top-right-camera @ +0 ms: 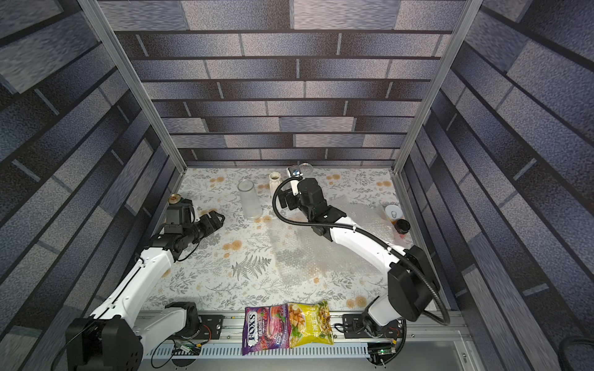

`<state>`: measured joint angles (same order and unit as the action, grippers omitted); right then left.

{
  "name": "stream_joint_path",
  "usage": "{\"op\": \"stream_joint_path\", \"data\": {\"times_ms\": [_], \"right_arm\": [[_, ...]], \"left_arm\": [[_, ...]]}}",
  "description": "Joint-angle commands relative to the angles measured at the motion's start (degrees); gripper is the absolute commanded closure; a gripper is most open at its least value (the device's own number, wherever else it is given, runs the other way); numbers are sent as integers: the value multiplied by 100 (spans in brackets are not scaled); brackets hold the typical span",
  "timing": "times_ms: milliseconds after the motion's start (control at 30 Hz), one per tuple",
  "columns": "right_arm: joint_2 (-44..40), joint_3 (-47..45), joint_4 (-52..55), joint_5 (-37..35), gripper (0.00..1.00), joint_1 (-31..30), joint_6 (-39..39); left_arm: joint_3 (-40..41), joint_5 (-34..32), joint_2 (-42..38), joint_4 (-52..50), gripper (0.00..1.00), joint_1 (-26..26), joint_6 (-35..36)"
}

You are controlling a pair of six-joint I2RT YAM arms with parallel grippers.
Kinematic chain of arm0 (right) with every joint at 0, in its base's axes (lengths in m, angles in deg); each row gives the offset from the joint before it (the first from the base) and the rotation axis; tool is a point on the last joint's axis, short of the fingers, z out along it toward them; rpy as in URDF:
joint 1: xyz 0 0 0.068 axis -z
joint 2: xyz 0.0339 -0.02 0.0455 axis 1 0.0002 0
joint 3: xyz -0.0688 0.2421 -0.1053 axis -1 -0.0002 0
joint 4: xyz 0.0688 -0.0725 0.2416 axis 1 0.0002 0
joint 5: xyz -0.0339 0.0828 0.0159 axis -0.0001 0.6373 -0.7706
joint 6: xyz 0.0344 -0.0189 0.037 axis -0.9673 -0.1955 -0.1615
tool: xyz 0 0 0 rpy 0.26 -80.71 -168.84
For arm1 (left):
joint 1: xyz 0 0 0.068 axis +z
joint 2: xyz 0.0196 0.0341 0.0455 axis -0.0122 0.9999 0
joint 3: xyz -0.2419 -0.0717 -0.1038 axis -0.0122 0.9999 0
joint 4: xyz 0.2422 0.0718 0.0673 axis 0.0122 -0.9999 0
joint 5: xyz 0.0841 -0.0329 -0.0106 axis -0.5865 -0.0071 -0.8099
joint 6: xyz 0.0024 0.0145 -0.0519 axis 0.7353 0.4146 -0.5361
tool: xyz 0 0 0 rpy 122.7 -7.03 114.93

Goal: Unwrap the vase from the bubble wrap
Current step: Place the vase at the center of the board, then reset both arms

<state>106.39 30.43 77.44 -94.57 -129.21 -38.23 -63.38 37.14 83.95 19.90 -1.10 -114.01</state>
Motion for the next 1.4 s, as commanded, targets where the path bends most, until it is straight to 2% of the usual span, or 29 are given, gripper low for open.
{"op": "stream_joint_path", "data": {"times_ms": [0,100,133,167,267,400,533,600,767,1067,1233,1367], "right_arm": [[-502,-201,1423,-1097,0,272,-283],[-973,-481,1753,-1292,0,731,-565],[-1106,-755,1759,-1253,0,911,-669],[-1239,-925,1759,-1164,0,1131,-793],[-1559,-1324,1705,-1022,0,1629,-997],[-1840,-1742,1455,-1180,0,1958,-902],[-1992,-2138,1117,-1415,0,2238,-991],[-2071,-2382,878,-1263,0,2397,-1102],[-2181,-2899,229,-847,0,2561,-1170],[-1875,-3210,-626,-397,0,2827,-900],[-1567,-3616,-1871,-258,0,3011,-507],[-1304,-3908,-2559,-284,0,3061,-302]], "left_arm": [[-127,-162,-94,255,10,40,336],[-286,-316,-86,259,9,71,518],[-335,-349,-77,271,8,88,577],[-365,-399,-60,324,2,101,639],[-428,-702,-33,504,0,111,861],[-210,-1534,-76,963,0,109,1211],[422,-2287,37,2109,0,106,1982],[633,-2667,180,2420,0,198,1947],[913,-2929,727,2891,0,537,1657],[1914,-2576,1450,5155,0,550,2149],[2282,-1923,1638,6394,0,541,2568],[2271,-1501,2108,6792,0,541,2736]]}}
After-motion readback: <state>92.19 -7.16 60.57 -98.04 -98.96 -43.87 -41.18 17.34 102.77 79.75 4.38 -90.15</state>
